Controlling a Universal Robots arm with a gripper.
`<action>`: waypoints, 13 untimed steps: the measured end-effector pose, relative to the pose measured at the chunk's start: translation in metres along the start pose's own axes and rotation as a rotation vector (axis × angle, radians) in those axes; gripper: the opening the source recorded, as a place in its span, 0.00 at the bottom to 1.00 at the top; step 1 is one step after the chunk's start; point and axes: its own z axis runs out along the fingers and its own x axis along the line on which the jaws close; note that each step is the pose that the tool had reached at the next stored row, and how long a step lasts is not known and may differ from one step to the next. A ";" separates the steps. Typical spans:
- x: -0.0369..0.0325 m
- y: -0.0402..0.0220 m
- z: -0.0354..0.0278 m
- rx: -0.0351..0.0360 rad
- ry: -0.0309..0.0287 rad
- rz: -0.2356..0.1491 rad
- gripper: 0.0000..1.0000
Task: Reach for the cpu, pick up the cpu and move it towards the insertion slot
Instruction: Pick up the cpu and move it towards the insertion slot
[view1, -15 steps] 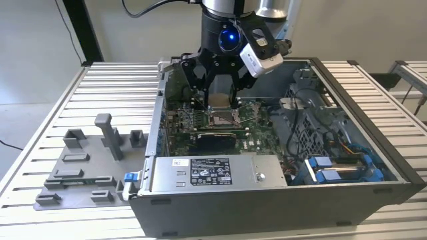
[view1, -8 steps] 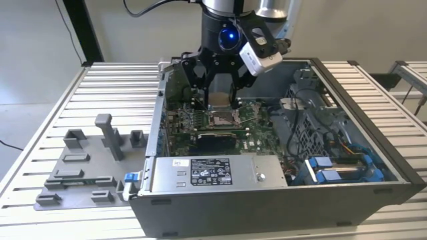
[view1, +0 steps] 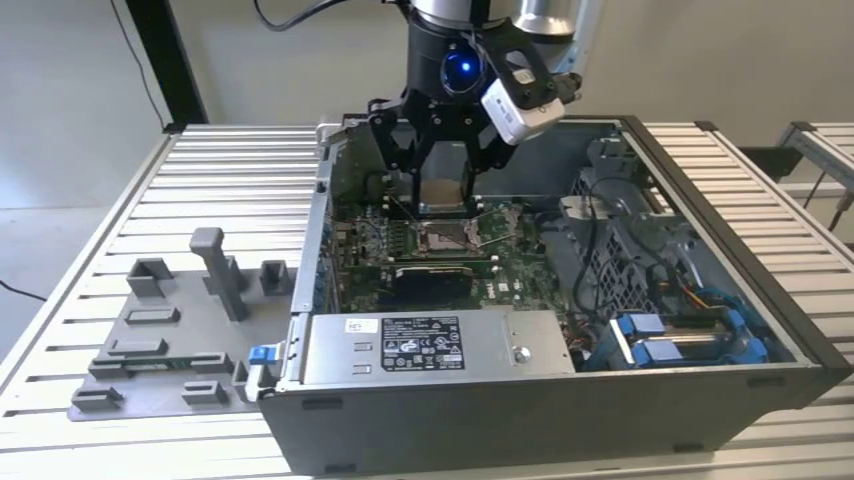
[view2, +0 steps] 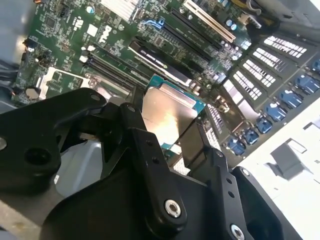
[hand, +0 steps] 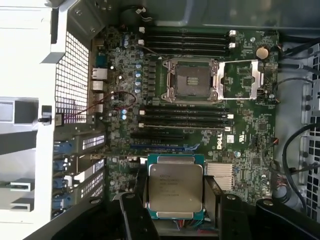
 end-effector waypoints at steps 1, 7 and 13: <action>-0.0015 0.0013 0.0001 -0.0002 0.0000 0.000 0.00; -0.0027 0.0032 0.0003 -0.0003 -0.0001 0.000 0.00; -0.0027 0.0033 0.0003 -0.0001 0.0000 0.000 0.00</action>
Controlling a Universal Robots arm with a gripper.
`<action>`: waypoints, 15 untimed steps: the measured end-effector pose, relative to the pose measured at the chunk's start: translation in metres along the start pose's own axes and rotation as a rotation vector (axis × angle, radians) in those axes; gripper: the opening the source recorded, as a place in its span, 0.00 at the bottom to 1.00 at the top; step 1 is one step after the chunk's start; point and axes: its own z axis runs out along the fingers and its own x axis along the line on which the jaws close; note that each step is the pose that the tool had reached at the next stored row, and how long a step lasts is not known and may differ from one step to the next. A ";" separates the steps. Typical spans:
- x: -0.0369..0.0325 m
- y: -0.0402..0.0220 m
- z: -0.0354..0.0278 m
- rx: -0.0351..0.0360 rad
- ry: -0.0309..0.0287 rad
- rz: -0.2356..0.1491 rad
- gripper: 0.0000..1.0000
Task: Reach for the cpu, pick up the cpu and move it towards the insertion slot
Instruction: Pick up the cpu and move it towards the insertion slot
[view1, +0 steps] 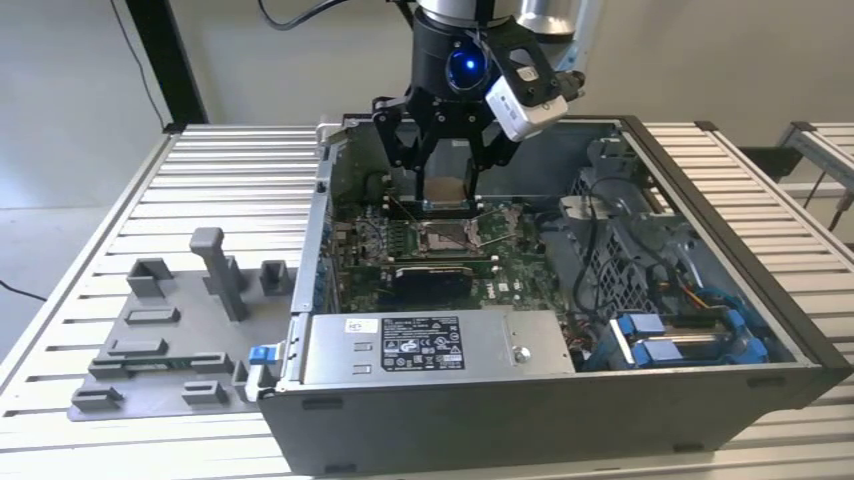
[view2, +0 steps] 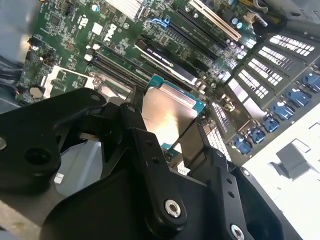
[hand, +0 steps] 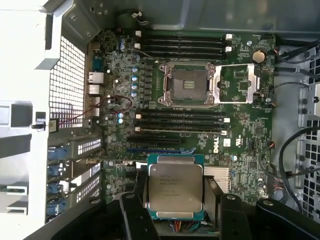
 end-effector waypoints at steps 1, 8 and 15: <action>0.0000 0.0000 0.0000 -0.0001 0.0000 0.000 0.00; -0.0001 0.0073 0.0006 0.0000 -0.0001 0.000 0.00; -0.0012 0.0225 0.0021 -0.0001 -0.0002 0.003 0.00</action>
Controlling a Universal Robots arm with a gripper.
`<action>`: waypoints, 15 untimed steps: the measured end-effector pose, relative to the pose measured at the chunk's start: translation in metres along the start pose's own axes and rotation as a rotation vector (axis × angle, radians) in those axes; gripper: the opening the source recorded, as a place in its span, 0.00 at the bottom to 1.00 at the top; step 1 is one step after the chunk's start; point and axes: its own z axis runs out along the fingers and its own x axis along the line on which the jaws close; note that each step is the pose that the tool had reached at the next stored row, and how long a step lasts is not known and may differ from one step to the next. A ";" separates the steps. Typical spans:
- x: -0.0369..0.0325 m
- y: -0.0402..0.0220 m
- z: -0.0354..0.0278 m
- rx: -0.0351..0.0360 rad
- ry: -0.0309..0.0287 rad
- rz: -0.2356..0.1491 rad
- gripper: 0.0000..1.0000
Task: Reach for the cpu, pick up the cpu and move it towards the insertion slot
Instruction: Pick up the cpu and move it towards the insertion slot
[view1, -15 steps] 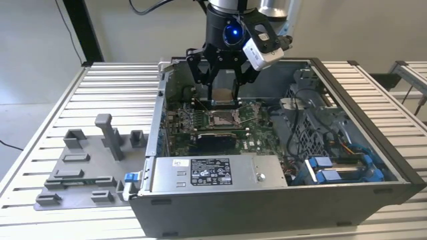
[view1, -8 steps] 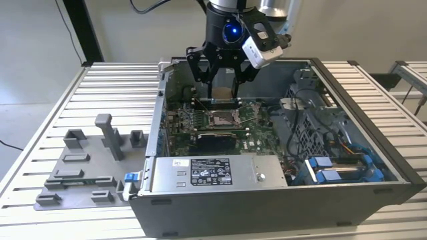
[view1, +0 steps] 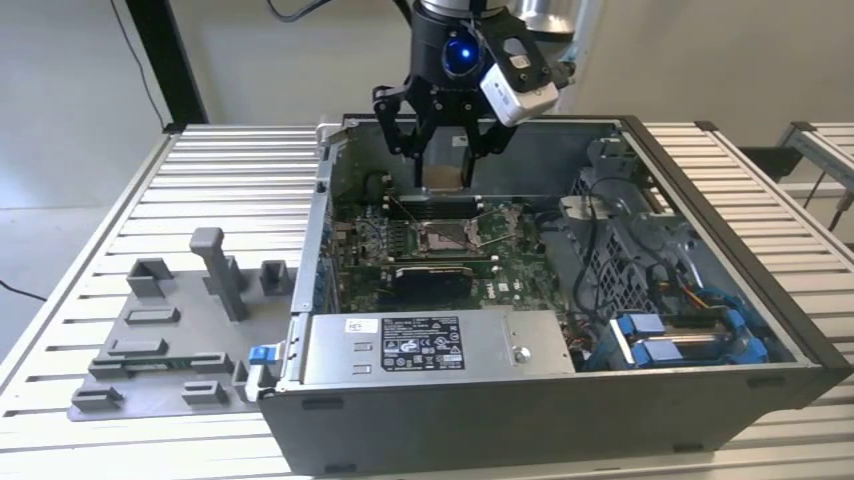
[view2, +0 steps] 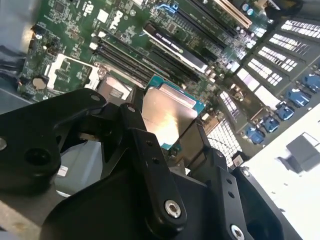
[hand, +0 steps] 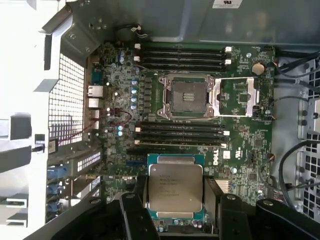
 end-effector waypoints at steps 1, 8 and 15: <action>-0.0010 0.0013 0.0002 0.0000 0.0000 0.000 0.00; -0.0063 0.0129 0.0021 -0.0001 -0.0002 0.003 0.00; -0.0145 0.0228 0.0046 0.0000 -0.0004 0.006 0.00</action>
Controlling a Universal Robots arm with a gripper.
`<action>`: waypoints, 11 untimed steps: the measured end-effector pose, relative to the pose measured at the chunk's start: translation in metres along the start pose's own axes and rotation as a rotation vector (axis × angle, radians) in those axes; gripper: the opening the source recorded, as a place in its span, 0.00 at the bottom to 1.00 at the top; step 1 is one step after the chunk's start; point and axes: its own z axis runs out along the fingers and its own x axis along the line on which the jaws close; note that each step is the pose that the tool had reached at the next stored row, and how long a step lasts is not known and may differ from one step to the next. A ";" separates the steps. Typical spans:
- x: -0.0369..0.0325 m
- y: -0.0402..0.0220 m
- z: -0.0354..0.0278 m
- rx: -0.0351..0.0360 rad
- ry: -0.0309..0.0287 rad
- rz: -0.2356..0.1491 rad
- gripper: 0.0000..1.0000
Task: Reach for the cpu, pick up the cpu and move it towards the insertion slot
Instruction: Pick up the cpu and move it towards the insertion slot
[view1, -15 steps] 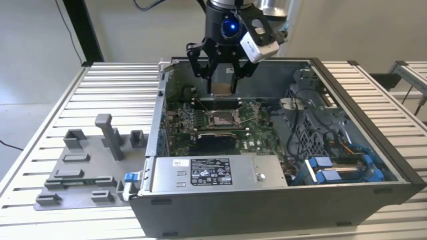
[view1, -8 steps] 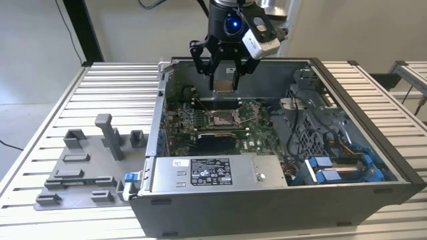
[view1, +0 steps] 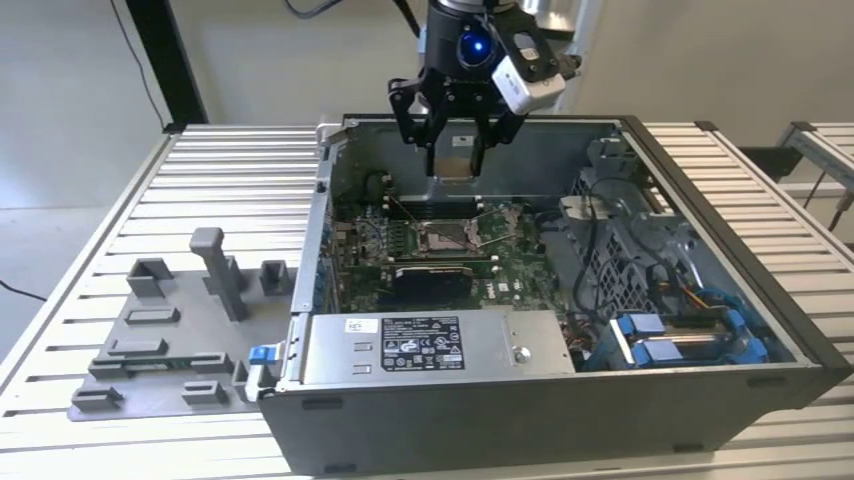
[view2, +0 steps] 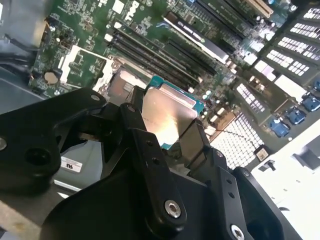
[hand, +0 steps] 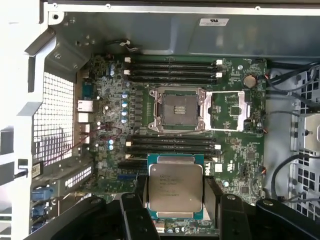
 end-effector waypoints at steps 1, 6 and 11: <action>-0.0008 0.0018 0.0004 -0.0001 -0.0001 0.000 0.00; -0.0034 0.0115 0.0022 0.0000 -0.0001 0.001 0.00; -0.0046 0.0211 0.0039 -0.0001 -0.0002 0.003 0.00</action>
